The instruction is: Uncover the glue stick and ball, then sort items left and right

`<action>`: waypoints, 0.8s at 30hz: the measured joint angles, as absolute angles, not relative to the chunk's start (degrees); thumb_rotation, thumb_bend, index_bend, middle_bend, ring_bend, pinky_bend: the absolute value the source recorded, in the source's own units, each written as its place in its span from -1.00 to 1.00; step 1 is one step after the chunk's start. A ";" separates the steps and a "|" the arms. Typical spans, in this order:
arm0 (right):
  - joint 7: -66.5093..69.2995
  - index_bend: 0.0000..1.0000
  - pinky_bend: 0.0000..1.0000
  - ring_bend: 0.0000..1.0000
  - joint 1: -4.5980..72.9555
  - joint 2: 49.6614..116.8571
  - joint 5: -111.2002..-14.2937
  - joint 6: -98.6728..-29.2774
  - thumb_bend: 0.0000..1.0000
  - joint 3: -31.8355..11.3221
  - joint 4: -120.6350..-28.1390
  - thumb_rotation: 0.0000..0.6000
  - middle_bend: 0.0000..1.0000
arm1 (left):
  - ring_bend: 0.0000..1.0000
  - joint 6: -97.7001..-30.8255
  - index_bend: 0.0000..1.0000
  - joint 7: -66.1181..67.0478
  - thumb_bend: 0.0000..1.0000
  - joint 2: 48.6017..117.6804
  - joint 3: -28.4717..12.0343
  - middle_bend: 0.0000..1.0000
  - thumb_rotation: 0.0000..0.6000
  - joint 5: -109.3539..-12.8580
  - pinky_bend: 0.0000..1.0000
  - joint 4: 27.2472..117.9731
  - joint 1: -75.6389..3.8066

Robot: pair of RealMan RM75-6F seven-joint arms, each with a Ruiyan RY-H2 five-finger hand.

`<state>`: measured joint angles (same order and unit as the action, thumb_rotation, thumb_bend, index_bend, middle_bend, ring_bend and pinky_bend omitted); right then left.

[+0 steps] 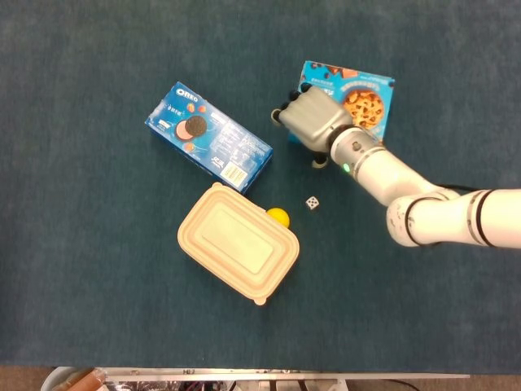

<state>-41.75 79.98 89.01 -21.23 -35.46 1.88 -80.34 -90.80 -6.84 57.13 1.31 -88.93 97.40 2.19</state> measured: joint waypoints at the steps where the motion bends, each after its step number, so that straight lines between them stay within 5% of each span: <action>1: -41.69 -0.47 -0.69 -0.66 80.03 88.62 -21.11 -35.55 -1.00 2.27 -80.59 1.00 -0.39 | -0.93 -90.76 -0.46 -6.90 -0.30 57.17 1.30 -0.71 1.00 -89.00 -0.91 97.32 2.17; 14: -38.38 -0.47 -0.69 -0.65 75.80 78.42 -27.09 -39.39 -1.00 7.57 -91.11 1.00 -0.39 | -0.93 -90.05 -0.46 -7.01 -0.30 57.54 1.39 -0.71 1.00 -89.54 -0.91 97.26 1.85; 24: -33.75 -0.47 -0.69 -0.65 73.18 75.19 -37.34 -41.93 -1.00 4.77 -98.29 1.00 -0.39 | -0.93 -90.80 -0.46 -6.54 -0.30 57.14 1.42 -0.71 1.00 -90.26 -0.91 98.01 2.04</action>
